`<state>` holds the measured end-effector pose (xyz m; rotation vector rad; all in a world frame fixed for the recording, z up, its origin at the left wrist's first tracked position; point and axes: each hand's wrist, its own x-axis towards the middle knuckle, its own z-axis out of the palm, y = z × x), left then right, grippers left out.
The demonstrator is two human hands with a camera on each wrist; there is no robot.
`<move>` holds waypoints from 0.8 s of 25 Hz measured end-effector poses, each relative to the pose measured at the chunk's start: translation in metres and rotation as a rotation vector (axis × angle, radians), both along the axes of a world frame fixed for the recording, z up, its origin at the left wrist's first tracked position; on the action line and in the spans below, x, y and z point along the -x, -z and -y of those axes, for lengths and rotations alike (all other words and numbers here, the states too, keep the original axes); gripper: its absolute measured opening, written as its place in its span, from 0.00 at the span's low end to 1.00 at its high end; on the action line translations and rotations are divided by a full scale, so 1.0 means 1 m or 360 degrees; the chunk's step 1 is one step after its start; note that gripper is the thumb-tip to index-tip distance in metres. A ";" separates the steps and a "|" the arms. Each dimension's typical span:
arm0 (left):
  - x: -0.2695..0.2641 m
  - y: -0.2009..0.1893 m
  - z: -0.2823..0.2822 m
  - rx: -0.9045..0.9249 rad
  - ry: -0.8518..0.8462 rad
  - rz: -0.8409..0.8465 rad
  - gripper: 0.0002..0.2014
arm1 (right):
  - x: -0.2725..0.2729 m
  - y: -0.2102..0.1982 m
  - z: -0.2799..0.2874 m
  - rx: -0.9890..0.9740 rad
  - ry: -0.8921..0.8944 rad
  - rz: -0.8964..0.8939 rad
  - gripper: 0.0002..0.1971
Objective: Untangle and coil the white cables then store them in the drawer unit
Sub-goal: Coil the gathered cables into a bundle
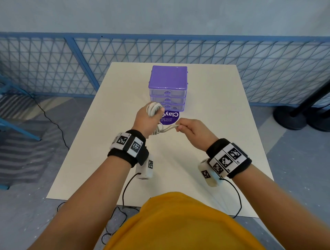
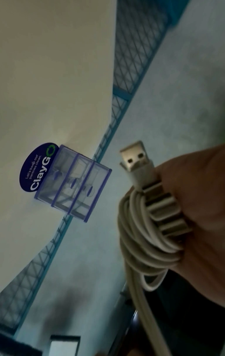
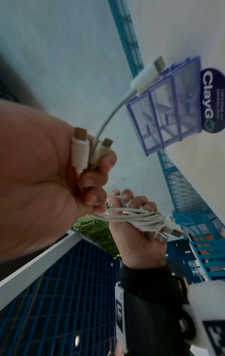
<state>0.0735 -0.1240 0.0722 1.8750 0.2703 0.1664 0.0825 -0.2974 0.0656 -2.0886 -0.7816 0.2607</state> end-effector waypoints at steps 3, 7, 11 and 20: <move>0.002 0.000 0.012 -0.0123 0.0183 -0.0070 0.11 | -0.001 -0.005 -0.012 -0.0222 0.0119 0.0046 0.15; 0.006 0.003 0.028 -0.0007 0.0319 -0.0165 0.24 | -0.001 -0.002 -0.024 -0.0437 0.0397 0.0145 0.14; 0.009 0.013 0.032 0.0204 0.0585 -0.0162 0.44 | 0.008 -0.002 -0.031 -0.0643 0.0591 0.0081 0.09; 0.020 0.005 0.035 0.0624 0.0658 -0.0401 0.09 | -0.004 -0.017 -0.029 -0.0466 0.0657 -0.0040 0.10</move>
